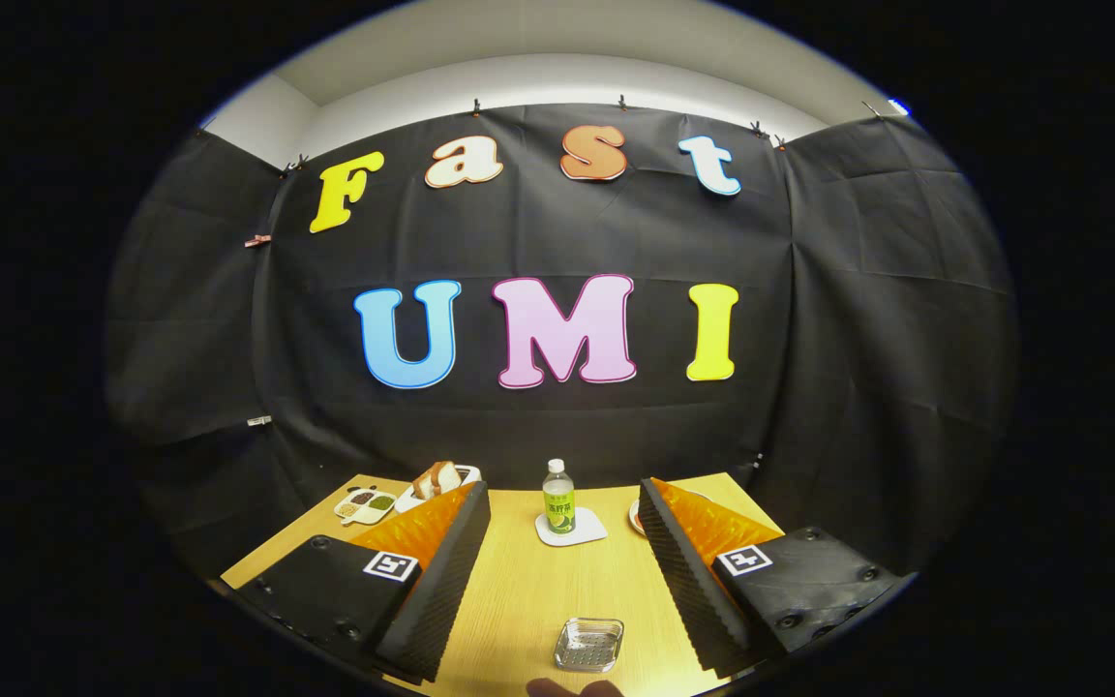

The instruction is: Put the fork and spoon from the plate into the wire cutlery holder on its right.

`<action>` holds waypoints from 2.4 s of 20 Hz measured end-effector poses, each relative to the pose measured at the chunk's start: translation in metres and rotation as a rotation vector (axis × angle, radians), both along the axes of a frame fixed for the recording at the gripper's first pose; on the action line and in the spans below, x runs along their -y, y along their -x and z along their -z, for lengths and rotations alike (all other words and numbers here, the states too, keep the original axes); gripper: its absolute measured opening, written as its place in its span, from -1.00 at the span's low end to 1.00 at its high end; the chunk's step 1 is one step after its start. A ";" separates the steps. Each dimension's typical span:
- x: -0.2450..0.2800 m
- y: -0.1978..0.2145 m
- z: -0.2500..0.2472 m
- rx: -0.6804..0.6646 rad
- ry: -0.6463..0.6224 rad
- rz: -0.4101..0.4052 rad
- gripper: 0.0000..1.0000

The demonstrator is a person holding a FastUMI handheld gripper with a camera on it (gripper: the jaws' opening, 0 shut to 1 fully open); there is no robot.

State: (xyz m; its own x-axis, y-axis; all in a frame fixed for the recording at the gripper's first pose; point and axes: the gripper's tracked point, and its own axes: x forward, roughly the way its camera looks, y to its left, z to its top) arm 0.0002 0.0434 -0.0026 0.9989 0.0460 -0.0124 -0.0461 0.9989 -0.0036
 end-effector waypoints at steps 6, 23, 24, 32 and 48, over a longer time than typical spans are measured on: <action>-0.017 0.000 0.011 -0.028 0.003 -0.012 0.92; -0.085 -0.020 0.073 -0.141 0.027 -0.078 0.92; -0.097 -0.023 0.085 -0.180 0.036 -0.103 0.92; -0.187 -0.032 0.209 -0.553 0.065 -0.248 0.95; -0.254 -0.038 0.385 -1.001 0.167 -0.308 0.41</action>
State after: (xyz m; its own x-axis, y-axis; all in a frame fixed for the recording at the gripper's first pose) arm 0.0384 0.2973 -0.3873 0.4752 0.2171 -0.8527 -0.3547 0.9341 0.0402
